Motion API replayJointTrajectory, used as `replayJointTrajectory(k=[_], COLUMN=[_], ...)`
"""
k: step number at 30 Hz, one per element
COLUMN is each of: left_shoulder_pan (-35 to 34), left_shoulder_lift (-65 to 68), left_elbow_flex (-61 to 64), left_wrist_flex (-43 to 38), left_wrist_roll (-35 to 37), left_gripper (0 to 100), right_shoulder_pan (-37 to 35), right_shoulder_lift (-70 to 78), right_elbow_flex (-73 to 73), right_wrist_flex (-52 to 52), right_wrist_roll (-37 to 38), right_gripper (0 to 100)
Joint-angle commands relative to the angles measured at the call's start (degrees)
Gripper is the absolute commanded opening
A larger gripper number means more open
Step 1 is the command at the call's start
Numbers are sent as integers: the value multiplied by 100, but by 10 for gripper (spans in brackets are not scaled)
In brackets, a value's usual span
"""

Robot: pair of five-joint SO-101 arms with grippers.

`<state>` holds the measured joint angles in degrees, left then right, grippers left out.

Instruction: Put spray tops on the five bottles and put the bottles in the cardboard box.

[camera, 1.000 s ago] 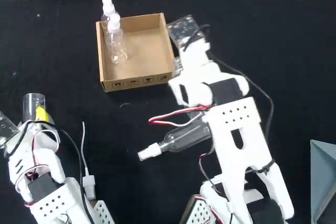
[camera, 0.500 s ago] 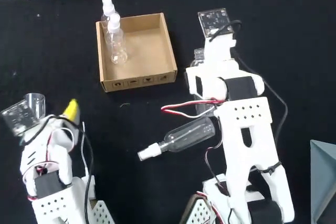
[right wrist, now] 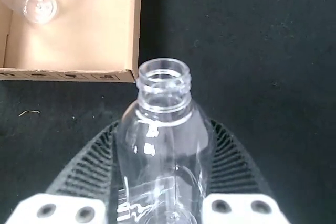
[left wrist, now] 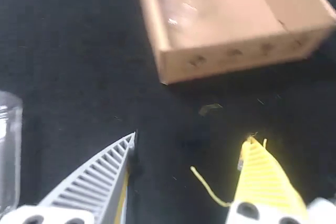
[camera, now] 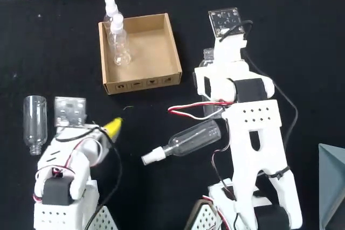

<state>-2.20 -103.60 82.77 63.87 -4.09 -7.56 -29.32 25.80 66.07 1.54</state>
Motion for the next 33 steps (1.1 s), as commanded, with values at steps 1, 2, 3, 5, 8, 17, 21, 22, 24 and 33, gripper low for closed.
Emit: replayJointTrajectory(k=[1,2,3,5,8,17,21,22,24,33], left_shoulder_pan=[796,945,1077,1288,1543,2404,2730,2791,2862,3055], left_shoulder_lift=[44,44,44,44,44,545,1257,1433,1767,2892], left_elbow_flex=[-435,-418,-418,-462,-418,-356,-374,-382,-382,-347], left_wrist_flex=[422,492,580,703,712,571,316,255,97,-633], left_wrist_roll=[-114,-114,-114,-114,-114,-114,-114,-114,-114,-88], left_gripper=[295,295,295,295,295,262,249,249,250,245], right_shoulder_pan=[149,149,149,149,149,149,149,149,149,132], right_shoulder_lift=[-303,-303,-303,-303,-303,-295,-268,-268,-259,-259], right_elbow_flex=[-31,-31,-31,-31,-31,-31,-31,-31,-31,-31], right_wrist_flex=[-149,-149,-149,-149,-149,-149,-149,-149,-149,-158], right_wrist_roll=[-53,-53,-53,-53,-53,-53,-53,-53,-53,-53], right_gripper=[90,90,90,90,91,92,92,92,92,92])
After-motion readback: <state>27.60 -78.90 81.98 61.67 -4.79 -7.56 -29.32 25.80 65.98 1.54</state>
